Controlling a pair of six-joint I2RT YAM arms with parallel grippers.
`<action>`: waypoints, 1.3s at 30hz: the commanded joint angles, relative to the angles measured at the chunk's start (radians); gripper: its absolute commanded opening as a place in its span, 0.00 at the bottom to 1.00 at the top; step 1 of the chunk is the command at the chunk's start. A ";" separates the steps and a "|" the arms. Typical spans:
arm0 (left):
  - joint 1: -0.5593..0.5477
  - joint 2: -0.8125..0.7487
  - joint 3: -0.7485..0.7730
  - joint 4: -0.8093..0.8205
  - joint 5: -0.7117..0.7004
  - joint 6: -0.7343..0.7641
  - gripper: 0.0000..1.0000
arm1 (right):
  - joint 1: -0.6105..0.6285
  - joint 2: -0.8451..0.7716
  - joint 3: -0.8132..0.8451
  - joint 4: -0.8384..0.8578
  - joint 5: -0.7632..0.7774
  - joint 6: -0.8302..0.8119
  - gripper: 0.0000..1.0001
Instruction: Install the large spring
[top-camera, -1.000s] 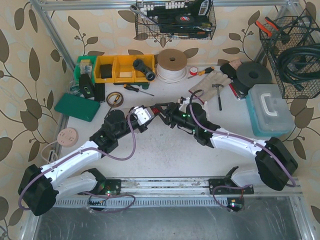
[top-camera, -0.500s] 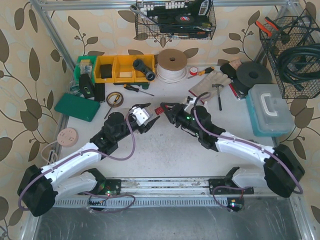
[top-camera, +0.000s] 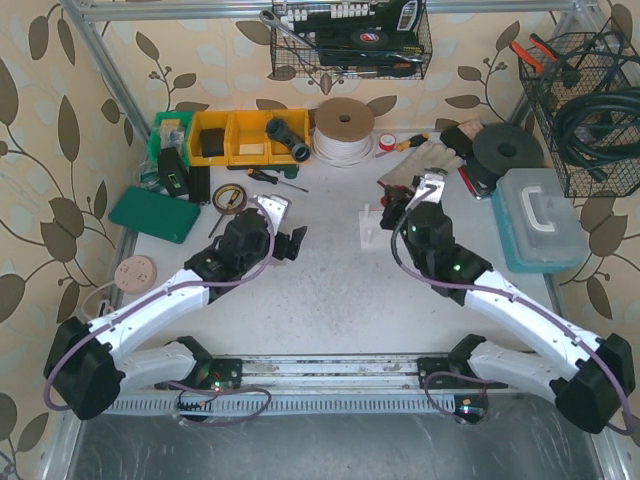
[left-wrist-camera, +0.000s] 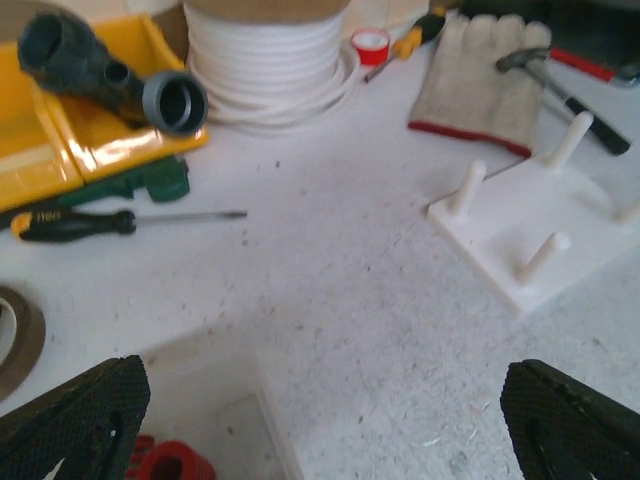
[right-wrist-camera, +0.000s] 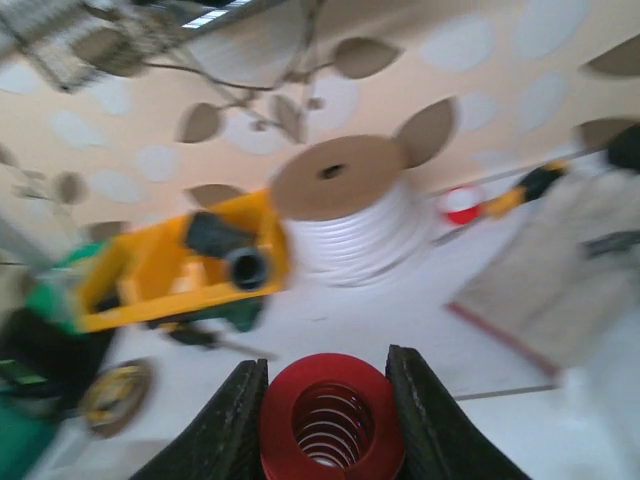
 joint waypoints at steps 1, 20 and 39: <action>0.009 0.050 0.060 -0.125 -0.021 -0.100 0.98 | -0.142 0.053 0.055 -0.115 0.059 -0.283 0.00; 0.007 -0.080 -0.171 0.111 0.067 -0.044 0.98 | -0.461 0.465 0.067 0.134 -0.173 -0.374 0.00; 0.007 -0.090 -0.169 0.114 0.110 -0.062 0.98 | -0.427 0.622 0.056 0.271 -0.057 -0.391 0.00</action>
